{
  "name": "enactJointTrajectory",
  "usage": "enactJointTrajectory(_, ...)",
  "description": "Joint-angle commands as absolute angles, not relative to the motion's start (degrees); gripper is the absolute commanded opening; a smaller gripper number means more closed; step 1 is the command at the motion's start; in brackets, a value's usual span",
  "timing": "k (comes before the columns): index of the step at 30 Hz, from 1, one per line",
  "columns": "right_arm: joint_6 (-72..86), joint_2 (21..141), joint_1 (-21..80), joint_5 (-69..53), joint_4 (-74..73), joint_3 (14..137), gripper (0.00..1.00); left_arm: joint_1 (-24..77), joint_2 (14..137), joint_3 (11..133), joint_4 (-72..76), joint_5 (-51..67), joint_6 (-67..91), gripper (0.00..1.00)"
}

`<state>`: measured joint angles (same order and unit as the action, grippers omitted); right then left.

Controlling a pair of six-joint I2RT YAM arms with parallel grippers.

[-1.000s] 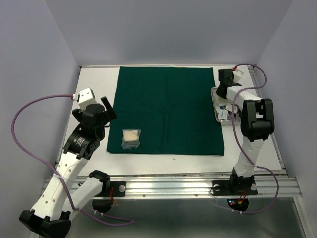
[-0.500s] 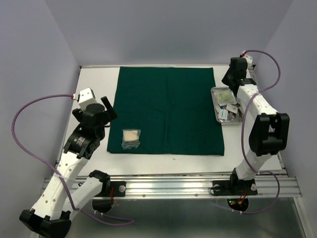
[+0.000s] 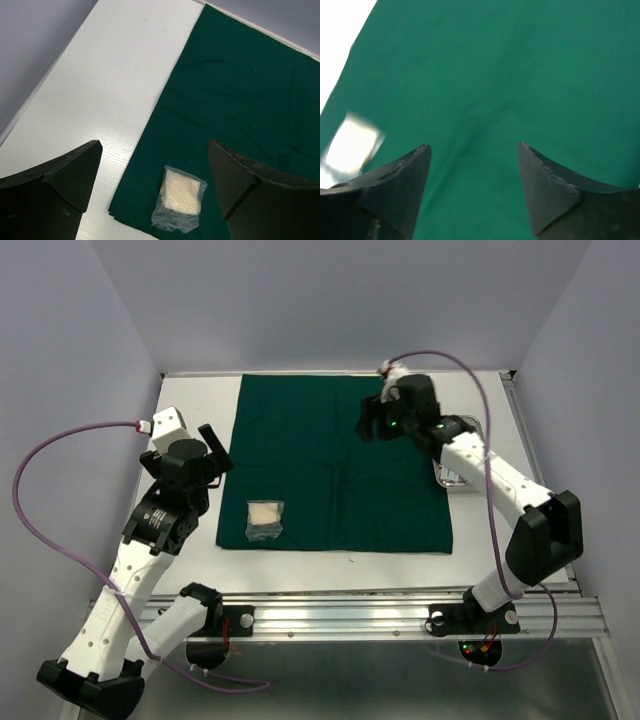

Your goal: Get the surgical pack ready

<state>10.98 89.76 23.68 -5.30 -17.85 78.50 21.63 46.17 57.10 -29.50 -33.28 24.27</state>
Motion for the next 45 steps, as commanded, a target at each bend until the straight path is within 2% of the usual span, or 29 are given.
enactJointTrajectory(1,-3.4,93.6,37.1,-10.9,-23.4,77.8,0.79,21.2,45.3,62.3,-29.8,-35.3,26.3,0.99)
enactJointTrajectory(5,-5.3,99.7,43.4,-9.6,-25.1,81.3,0.82,21.2,46.7,64.3,-31.6,-36.7,26.5,0.99)
enactJointTrajectory(7,2.5,102.3,45.6,-5.6,-23.4,83.1,0.82,21.3,46.8,64.4,-31.9,-37.2,26.5,0.99)
enactJointTrajectory(9,13.4,105.4,48.1,3.6,-21.9,85.2,0.83,21.3,46.7,64.3,-31.9,-37.5,26.4,0.99)
enactJointTrajectory(12,28.4,106.6,49.3,2.3,-15.8,82.6,0.86,21.2,46.7,64.1,-31.9,-38.1,26.2,0.99)
enactJointTrajectory(15,35.2,109.6,53.4,7.3,-15.6,84.4,0.88,21.1,46.7,64.2,-32.1,-38.5,25.8,0.99)
enactJointTrajectory(21,40.9,115.0,57.1,9.9,-15.5,88.1,0.9,21.2,45.9,63.7,-31.8,-37.7,25.2,0.99)
enactJointTrajectory(28,43.3,119.6,59.1,8.4,-15.2,90.3,0.86,21.1,44.6,62.1,-31.8,-37.6,25.0,0.99)
enactJointTrajectory(31,43.6,120.8,59.7,7.4,-14.8,90.5,0.76,21.0,44.4,61.6,-31.6,-37.4,25.0,0.99)
enactJointTrajectory(32,43.5,121.0,60.2,7.0,-14.3,90.4,0.67,21.0,44.3,61.6,-31.6,-37.2,24.9,0.99)
enactJointTrajectory(33,43.4,120.9,60.2,6.9,-14.0,90.3,0.62,21.0,44.3,61.5,-31.6,-37.2,24.8,0.99)
enactJointTrajectory(34,43.2,120.8,60.2,6.9,-13.2,89.9,0.62,21.1,44.2,61.4,-31.6,-37.1,24.8,0.99)
enactJointTrajectory(36,43.2,119.8,60.2,7.4,-12.5,89.3,0.37,21.1,44.0,61.3,-31.6,-37.1,24.7,0.99)
enactJointTrajectory(37,43.2,119.3,60.2,7.8,-12.3,89.0,0.29,21.1,43.9,61.2,-31.6,-37.1,24.7,0.99)
enactJointTrajectory(38,43.2,118.6,60.2,9.0,-12.0,88.6,0.17,21.1,43.8,61.2,-31.6,-37.1,24.6,0.99)
enactJointTrajectory(42,42.7,114.3,60.2,13.0,-11.3,86.8,0.02,21.0,43.4,60.7,-31.4,-36.9,24.6,0.99)
enactJointTrajectory(45,41.6,112.0,60.2,16.0,-11.3,86.0,0.01,21.1,43.4,60.5,-31.3,-36.7,24.6,0.99)
